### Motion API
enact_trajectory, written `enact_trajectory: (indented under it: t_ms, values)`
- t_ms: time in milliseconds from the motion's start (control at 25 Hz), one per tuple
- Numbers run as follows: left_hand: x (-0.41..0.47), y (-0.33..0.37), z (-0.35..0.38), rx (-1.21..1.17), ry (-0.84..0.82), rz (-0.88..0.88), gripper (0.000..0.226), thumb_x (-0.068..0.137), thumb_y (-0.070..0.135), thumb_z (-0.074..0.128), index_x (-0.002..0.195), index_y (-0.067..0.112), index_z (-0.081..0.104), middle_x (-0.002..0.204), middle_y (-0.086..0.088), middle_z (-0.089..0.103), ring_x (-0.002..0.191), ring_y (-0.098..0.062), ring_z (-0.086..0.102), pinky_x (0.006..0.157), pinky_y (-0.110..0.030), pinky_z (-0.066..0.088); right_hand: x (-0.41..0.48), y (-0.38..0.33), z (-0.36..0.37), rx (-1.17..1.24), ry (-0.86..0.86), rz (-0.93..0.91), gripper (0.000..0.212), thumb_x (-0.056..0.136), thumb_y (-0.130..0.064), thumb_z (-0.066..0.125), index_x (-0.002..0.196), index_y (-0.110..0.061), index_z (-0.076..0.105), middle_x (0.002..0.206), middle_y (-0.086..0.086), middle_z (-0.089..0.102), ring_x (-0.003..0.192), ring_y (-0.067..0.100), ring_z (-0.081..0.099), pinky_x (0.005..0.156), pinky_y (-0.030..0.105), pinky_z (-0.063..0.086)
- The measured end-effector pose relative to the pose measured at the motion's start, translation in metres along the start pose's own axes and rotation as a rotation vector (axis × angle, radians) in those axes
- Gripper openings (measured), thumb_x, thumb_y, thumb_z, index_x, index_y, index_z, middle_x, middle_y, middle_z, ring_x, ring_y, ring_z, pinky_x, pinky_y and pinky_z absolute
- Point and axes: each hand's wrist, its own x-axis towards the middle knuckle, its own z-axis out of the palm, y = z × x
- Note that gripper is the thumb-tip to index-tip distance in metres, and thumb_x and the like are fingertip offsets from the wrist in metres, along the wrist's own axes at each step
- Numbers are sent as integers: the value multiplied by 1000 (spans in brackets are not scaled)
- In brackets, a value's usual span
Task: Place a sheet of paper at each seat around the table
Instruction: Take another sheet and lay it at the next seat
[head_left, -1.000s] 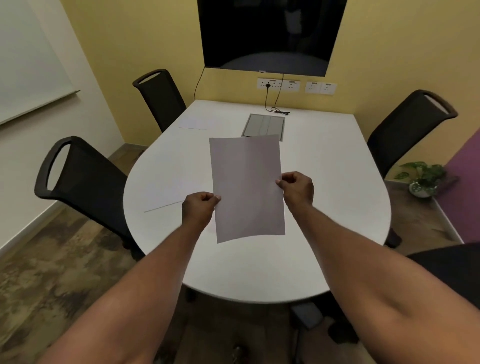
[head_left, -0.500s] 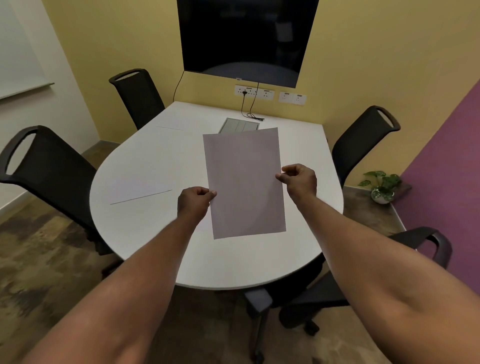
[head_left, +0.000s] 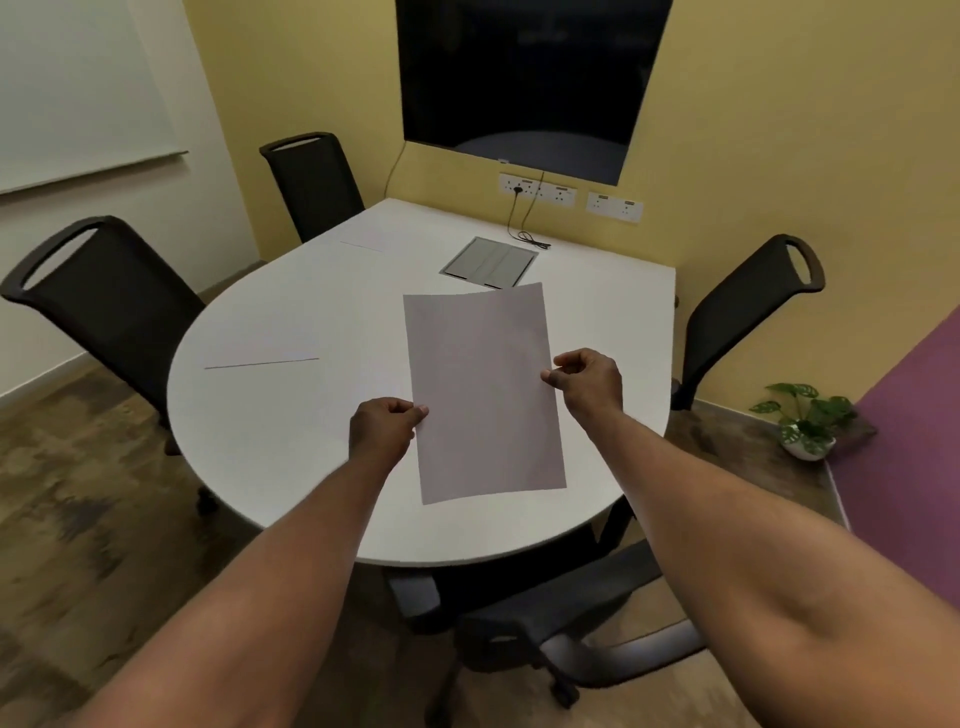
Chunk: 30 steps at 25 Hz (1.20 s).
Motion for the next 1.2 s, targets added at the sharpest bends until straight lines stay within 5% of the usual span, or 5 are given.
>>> enact_trajectory:
  t_ms: [800,1200]
  values:
    - [94,-77,139,123,69,-314,20,78,34,81,74,15,76,87,-1,77,84,-27,72,84,-38,57,160,140,50,-140,-205,175,23,76,-17,85,90,-19,68,81,-4,68,75,9,64,65,21,44]
    - [142,-149,214,229,169,-500,21,79,38,80,80,17,77,85,-3,77,85,-24,71,74,-30,51,218,261,106,-216,-311,271,23,76,-18,84,82,-26,63,76,-8,68,71,5,63,59,20,41]
